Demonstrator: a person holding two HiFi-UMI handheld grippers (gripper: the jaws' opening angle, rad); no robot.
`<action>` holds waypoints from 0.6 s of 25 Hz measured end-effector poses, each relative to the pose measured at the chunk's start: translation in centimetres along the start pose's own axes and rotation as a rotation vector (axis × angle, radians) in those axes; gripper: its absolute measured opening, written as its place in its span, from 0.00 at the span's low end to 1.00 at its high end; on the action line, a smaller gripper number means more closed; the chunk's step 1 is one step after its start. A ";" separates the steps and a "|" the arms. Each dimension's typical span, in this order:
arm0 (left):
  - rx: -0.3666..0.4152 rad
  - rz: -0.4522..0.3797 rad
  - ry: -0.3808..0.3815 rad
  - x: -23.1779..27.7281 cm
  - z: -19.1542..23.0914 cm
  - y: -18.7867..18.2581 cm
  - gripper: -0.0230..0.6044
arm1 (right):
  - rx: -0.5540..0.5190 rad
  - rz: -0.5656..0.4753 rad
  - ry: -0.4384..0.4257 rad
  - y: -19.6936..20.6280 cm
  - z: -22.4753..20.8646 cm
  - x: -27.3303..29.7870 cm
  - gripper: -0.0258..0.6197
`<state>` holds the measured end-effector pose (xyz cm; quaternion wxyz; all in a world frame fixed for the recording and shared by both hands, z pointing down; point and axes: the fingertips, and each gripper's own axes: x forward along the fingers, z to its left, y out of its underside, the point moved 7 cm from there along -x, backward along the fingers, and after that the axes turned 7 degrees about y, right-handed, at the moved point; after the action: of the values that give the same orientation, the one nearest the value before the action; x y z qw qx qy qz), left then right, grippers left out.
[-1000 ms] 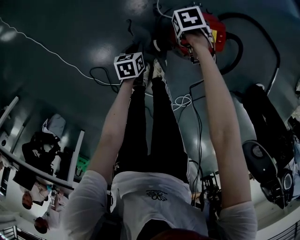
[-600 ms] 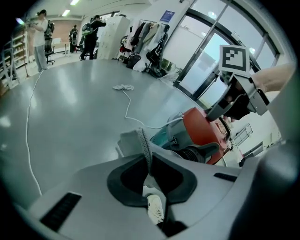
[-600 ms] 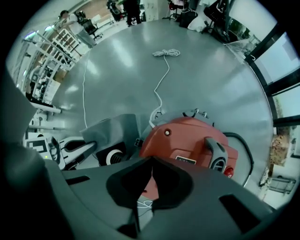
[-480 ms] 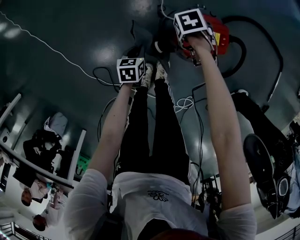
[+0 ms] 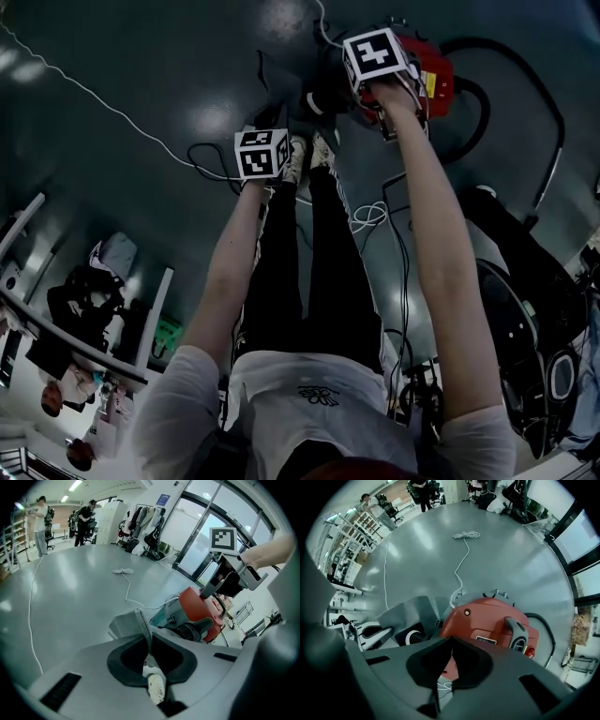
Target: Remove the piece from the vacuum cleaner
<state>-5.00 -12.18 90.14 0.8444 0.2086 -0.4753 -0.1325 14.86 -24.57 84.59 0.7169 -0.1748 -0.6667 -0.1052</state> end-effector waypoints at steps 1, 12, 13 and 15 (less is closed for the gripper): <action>0.005 0.000 0.001 0.0 0.0 0.0 0.08 | 0.006 -0.003 -0.006 0.0 -0.1 0.0 0.06; 0.016 -0.001 0.017 -0.4 0.1 0.4 0.08 | 0.014 -0.017 -0.013 0.1 -0.2 0.0 0.06; 0.029 0.000 0.020 -0.5 0.1 0.4 0.08 | 0.016 -0.020 -0.015 0.0 -0.2 0.0 0.06; 0.060 0.005 0.025 -0.7 0.3 0.5 0.08 | 0.019 -0.029 -0.018 0.0 -0.1 -0.1 0.06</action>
<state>-5.60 -11.57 90.02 0.8440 0.2344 -0.4689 -0.1132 14.98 -24.65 84.47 0.7108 -0.1590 -0.6767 -0.1076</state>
